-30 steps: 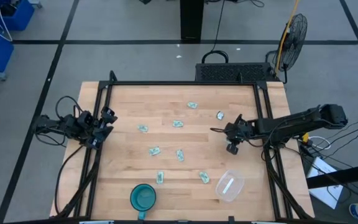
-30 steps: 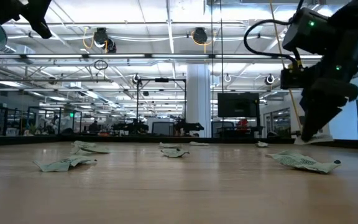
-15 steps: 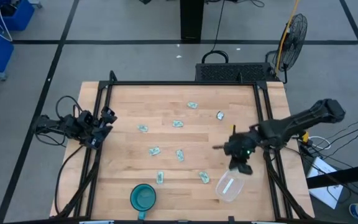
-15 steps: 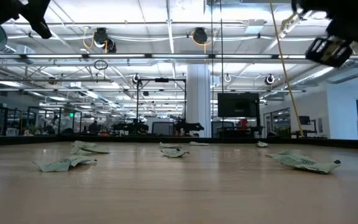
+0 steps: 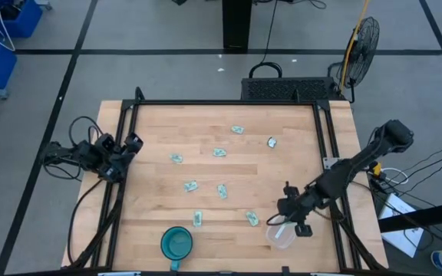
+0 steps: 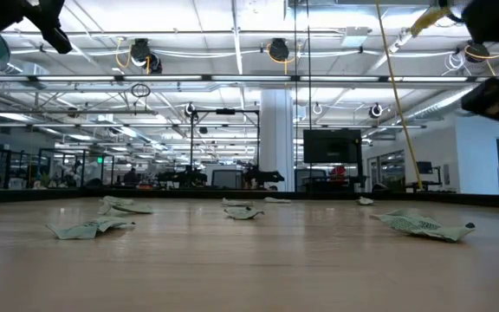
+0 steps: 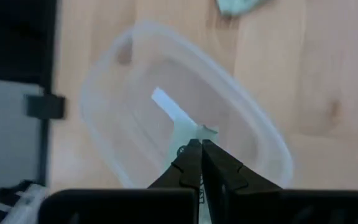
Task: Pick and place Stevia / Truvia into bins
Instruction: Put the light green stevia packet into the transparent bin
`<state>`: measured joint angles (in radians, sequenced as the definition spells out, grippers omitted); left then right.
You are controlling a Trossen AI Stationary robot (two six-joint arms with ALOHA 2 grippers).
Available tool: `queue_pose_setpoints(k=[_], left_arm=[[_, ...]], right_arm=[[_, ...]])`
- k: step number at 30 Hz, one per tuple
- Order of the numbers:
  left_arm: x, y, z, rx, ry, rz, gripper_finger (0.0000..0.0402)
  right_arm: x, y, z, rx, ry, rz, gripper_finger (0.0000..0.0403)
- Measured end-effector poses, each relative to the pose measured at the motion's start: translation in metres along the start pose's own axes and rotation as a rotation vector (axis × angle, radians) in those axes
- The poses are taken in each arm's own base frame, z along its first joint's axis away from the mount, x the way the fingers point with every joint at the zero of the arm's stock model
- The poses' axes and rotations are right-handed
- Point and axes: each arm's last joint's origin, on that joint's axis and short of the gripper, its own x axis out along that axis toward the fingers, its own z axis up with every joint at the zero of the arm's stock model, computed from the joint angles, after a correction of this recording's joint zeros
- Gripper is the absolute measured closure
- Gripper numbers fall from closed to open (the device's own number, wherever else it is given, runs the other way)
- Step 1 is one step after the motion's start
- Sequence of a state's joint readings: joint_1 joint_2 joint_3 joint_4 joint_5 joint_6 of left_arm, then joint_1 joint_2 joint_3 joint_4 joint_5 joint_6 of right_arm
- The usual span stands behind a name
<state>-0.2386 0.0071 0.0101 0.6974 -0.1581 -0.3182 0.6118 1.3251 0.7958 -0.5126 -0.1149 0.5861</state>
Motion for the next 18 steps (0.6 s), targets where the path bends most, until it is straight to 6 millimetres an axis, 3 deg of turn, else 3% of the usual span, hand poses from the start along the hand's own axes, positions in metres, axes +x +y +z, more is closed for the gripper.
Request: queue_pose_setpoints(k=[4,10,14,18], left_arm=[[0.000,0.000,0.000,0.000,-0.001,0.000,0.0190],[0.000,0.000,0.000,-0.011,-0.004,0.003,0.0190],[0.000,0.002,0.000,-0.092,-0.024,0.072,0.0190],[0.000,0.006,-0.002,-0.177,-0.033,0.172,0.0190]], right_arm=[[0.015,-0.001,0.002,0.003,0.031,-0.007,0.0399],[0.027,-0.002,0.003,0.024,0.054,-0.019,0.0363],[0.024,-0.001,0.008,0.049,0.009,0.008,0.0339],[0.009,-0.003,0.012,0.103,-0.049,0.038,0.0323]])
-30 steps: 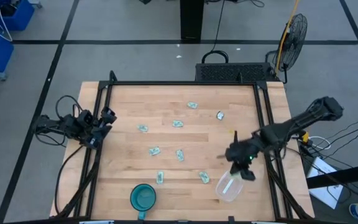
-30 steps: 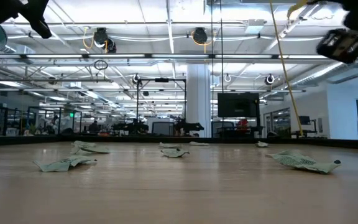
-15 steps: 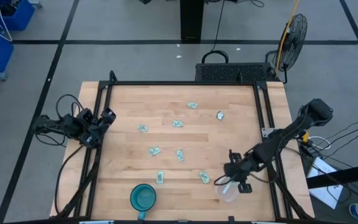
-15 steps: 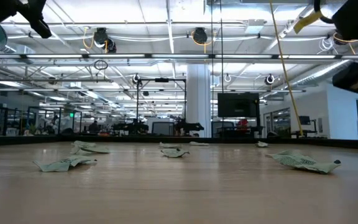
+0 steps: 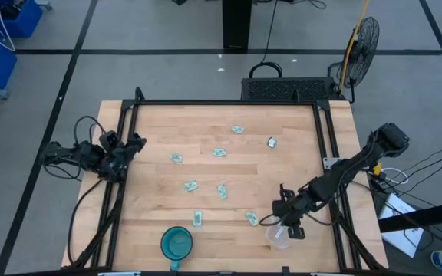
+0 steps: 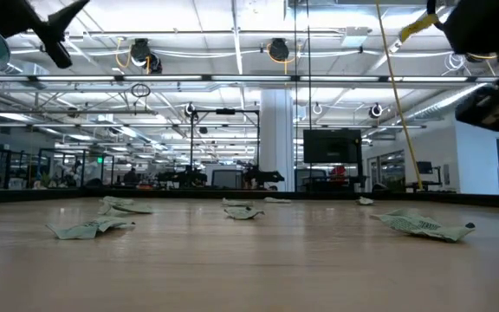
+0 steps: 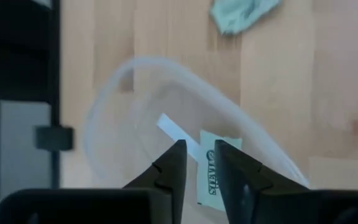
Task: Pick and place Stevia / Truvia into bins
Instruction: Put the light green stevia packet into the transparent bin
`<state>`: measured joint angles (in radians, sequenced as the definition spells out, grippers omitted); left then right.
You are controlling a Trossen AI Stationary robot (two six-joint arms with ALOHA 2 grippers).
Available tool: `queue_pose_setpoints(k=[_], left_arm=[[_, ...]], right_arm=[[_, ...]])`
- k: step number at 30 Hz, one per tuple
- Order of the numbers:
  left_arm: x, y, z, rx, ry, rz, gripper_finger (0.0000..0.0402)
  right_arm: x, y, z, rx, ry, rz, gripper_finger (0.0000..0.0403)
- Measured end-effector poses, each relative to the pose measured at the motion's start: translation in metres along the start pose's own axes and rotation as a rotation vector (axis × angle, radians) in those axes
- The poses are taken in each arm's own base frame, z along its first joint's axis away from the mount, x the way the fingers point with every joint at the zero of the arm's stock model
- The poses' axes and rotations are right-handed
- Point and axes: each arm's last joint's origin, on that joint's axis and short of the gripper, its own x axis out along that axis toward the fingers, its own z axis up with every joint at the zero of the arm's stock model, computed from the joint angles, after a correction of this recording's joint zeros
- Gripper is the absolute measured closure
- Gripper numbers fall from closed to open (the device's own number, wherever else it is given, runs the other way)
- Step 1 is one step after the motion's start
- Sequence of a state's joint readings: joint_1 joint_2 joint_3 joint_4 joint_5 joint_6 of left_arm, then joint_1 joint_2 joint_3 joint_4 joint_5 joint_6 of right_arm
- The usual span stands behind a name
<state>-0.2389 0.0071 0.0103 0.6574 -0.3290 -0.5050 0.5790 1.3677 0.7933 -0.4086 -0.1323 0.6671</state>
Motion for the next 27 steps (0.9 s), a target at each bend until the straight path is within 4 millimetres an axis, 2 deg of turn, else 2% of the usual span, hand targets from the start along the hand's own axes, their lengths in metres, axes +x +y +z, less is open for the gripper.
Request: queue_pose_setpoints(k=[4,9,13,16,19,23,27], left_arm=[[0.008,-0.004,0.005,0.002,0.042,0.093,0.0190],[0.039,-0.031,0.032,0.113,0.212,0.191,0.0190],[0.067,-0.047,0.046,0.290,0.440,0.383,0.0190],[0.082,-0.050,0.045,0.383,0.629,0.558,0.0190],[0.093,-0.045,0.034,0.383,0.812,0.721,0.0190],[0.098,-0.023,0.002,0.293,1.038,0.934,0.0190],[0.093,0.004,-0.029,0.274,1.273,1.126,0.0190]], right_arm=[[-0.027,-0.002,0.008,0.021,-0.117,0.066,0.0317],[-0.064,-0.016,0.021,0.058,-0.301,0.114,0.0316],[-0.084,-0.040,0.032,0.069,-0.439,0.021,0.0316],[-0.096,-0.059,0.041,0.047,-0.548,-0.110,0.0316],[-0.108,-0.081,0.052,0.026,-0.668,-0.272,0.0316],[-0.123,-0.107,0.069,0.048,-0.843,-0.509,0.0316],[-0.139,-0.125,0.080,0.115,-1.004,-0.562,0.0316]])
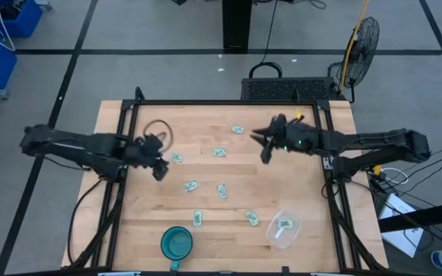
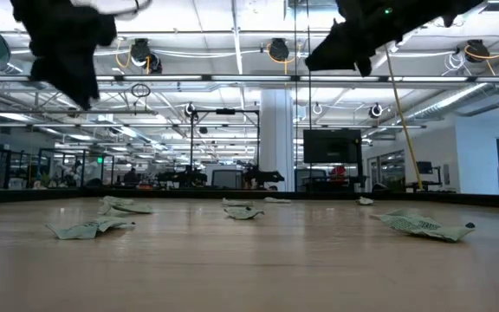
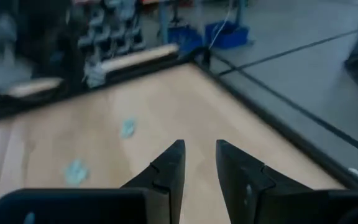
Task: Pick and place Stevia / Truvia into bins
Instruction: Put the light green stevia packet into the transparent bin
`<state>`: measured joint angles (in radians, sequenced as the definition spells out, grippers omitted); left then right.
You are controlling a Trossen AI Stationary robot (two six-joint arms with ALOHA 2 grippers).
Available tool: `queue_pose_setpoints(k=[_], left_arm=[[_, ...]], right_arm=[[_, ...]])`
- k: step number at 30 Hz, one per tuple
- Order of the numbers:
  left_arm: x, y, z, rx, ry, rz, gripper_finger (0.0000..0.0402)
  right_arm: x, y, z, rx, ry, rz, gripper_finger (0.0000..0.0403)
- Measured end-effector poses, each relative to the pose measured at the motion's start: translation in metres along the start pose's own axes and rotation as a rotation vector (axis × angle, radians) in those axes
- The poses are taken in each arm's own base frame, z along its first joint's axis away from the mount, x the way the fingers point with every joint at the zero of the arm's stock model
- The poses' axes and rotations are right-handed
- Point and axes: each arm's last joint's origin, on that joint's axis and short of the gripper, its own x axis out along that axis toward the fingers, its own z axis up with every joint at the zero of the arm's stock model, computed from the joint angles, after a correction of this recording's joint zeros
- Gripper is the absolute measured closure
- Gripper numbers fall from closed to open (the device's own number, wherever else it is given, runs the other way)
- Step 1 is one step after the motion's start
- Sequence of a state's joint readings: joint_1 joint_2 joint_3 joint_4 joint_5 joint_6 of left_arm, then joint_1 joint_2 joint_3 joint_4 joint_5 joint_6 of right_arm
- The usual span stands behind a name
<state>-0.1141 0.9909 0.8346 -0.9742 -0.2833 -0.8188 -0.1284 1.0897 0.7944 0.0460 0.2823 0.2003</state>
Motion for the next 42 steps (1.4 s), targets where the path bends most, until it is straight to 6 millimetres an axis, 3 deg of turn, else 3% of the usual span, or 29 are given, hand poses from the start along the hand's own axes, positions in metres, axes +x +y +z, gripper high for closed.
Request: queue_pose_setpoints(k=[6,13,19,25,34,42], left_arm=[[0.049,-0.002,0.005,-0.025,0.126,0.149,0.0190],[0.083,0.016,0.027,-0.196,0.189,0.173,0.0190],[0.094,0.041,0.039,-0.179,0.262,0.175,0.0190],[0.096,0.056,0.049,-0.189,0.248,0.132,0.0190],[0.126,0.073,0.021,-0.283,0.234,0.060,0.0190],[0.136,0.075,0.013,-0.309,0.172,0.021,0.0206]], right_arm=[[0.003,-0.010,0.005,0.020,-0.029,-0.014,0.0313],[0.003,-0.008,0.005,0.054,-0.007,0.097,0.0275],[0.003,-0.007,0.005,0.073,-0.011,0.107,0.0248],[0.003,-0.007,0.005,0.073,-0.011,0.107,0.0248],[0.003,-0.007,0.005,0.070,-0.011,0.107,0.0248],[0.003,-0.008,0.005,0.066,-0.012,0.106,0.0248]])
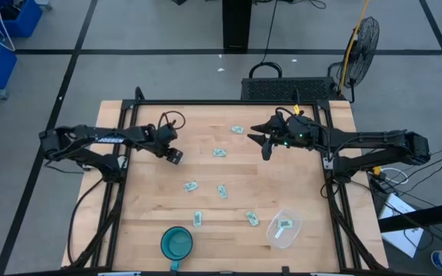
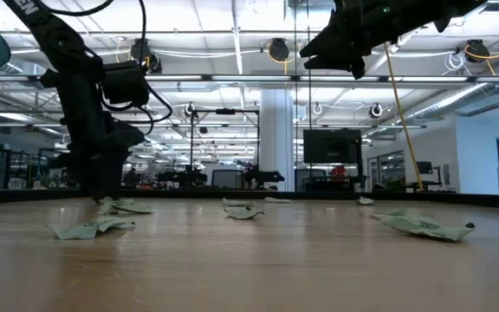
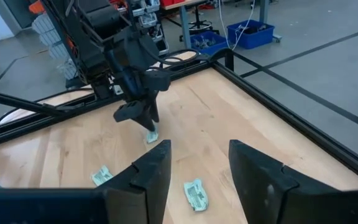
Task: Pick and place Stevia / Truvia into bins
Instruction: Put the light green stevia packet into the transparent bin
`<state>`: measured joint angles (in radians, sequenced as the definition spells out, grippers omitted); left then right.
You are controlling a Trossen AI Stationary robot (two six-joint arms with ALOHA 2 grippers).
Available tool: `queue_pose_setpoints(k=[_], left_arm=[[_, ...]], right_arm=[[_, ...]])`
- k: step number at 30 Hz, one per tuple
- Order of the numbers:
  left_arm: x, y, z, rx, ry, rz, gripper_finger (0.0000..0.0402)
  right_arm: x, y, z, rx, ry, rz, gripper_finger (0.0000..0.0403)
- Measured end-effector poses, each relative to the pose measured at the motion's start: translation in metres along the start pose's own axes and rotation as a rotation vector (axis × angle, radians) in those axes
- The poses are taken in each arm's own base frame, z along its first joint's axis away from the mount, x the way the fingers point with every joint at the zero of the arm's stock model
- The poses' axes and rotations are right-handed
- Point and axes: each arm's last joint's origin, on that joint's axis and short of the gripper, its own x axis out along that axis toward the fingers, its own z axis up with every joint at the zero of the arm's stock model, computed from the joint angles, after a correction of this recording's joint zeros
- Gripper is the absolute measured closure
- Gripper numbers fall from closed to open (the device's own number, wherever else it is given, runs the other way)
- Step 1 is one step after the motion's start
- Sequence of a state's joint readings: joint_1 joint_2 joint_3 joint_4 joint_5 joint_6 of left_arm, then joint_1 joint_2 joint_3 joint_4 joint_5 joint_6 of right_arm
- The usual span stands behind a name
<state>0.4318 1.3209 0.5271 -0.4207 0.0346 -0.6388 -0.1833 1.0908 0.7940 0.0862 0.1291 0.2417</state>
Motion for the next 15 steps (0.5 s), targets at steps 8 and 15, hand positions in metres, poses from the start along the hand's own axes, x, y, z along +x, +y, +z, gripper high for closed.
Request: queue_pose_setpoints(k=[8,15], left_arm=[[0.003,0.002,-0.003,0.001,-0.003,-0.004,0.0321],[-0.002,-0.014,0.009,0.006,-0.021,-0.206,0.0393]], right_arm=[[0.000,0.000,0.000,0.007,0.000,0.001,0.0251],[0.000,0.000,0.000,0.123,0.002,0.005,0.0246]])
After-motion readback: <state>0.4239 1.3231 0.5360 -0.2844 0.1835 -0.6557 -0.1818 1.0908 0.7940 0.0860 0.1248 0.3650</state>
